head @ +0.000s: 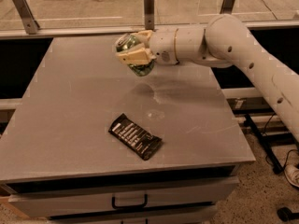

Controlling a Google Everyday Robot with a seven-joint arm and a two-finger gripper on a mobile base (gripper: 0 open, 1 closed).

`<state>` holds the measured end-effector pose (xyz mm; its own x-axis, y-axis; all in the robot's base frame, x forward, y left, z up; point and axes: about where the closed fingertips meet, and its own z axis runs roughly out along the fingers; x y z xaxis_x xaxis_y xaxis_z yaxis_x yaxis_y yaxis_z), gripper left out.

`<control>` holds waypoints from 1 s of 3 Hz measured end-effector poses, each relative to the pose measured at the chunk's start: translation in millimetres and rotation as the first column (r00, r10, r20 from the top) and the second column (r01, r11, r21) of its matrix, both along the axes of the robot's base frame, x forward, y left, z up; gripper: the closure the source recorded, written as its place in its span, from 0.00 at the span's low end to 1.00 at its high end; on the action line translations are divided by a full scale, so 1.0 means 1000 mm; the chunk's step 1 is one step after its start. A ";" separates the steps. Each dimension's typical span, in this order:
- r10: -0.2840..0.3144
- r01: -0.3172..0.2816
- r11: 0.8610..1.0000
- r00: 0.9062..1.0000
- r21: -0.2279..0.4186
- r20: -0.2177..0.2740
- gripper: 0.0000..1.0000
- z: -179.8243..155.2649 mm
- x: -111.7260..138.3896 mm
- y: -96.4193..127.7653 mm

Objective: Place green can upright

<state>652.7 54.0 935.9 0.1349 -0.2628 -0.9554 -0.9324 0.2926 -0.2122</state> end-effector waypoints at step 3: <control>0.053 -0.062 0.968 0.998 0.245 0.042 0.82 -0.001 -0.012 -0.016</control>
Offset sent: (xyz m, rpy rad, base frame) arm -0.0099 -0.0180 -0.0029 0.2868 -0.0694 0.1051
